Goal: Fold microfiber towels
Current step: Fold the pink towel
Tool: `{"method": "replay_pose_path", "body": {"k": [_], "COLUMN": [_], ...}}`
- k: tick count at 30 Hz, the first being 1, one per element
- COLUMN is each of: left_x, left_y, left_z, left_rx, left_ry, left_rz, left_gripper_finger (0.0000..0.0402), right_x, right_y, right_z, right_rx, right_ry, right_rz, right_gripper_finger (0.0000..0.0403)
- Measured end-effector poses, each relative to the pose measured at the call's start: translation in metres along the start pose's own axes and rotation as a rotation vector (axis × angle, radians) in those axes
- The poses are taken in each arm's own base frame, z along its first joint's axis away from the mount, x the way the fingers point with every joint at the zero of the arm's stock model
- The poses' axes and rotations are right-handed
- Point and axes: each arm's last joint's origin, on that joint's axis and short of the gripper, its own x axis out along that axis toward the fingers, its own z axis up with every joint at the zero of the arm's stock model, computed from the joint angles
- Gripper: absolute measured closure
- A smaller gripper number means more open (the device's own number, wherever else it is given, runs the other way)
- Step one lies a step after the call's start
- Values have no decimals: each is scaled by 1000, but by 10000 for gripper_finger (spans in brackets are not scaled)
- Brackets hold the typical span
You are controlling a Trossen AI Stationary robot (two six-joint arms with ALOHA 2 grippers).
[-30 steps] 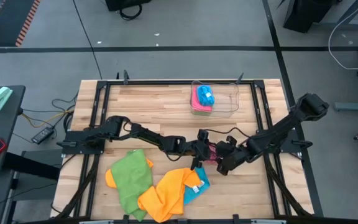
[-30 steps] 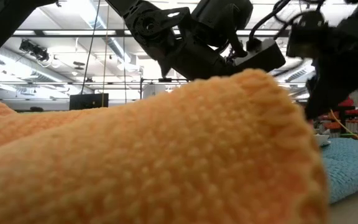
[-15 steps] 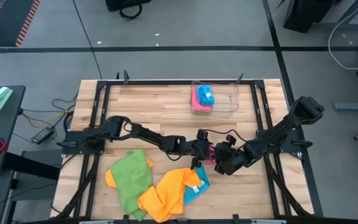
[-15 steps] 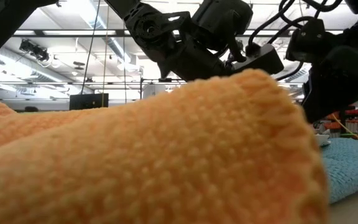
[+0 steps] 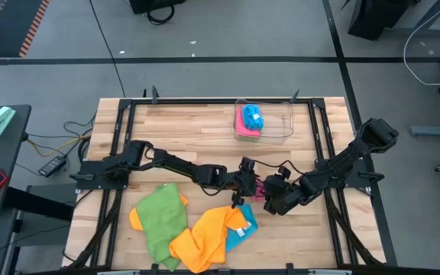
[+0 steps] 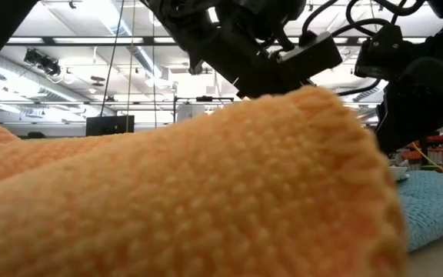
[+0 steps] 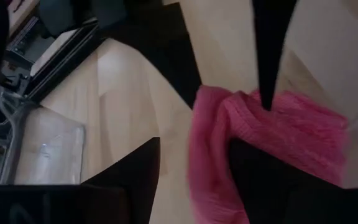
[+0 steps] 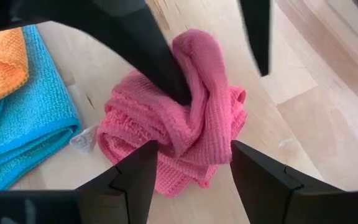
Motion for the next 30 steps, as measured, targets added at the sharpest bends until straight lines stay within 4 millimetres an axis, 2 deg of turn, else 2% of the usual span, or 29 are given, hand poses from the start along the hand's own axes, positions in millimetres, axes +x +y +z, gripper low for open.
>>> {"method": "replay_pose_path", "body": {"k": [8,16,20,25,30], "left_x": [-5,-15,-28,-37,-37], "left_y": [-8,-16,-9,-9,-7], "left_z": [5,6,12,15,14], "left_rx": [81,135,94,-20,-23], "left_ry": [35,117,109,45,75], "left_rz": [65,41,-24,-243,-173], "left_gripper_finger": [214,214,220,233,248], "right_x": [0,1,1,1,1], "right_y": [0,-1,-2,-2,-2], "right_z": [0,0,-1,-1,-1], "right_rx": [11,12,20,36,47], "right_ry": [1,2,5,-6,-14], "right_rz": [-2,-7,-19,-27,-33], "right_gripper_finger": [194,194,194,194,194]}}
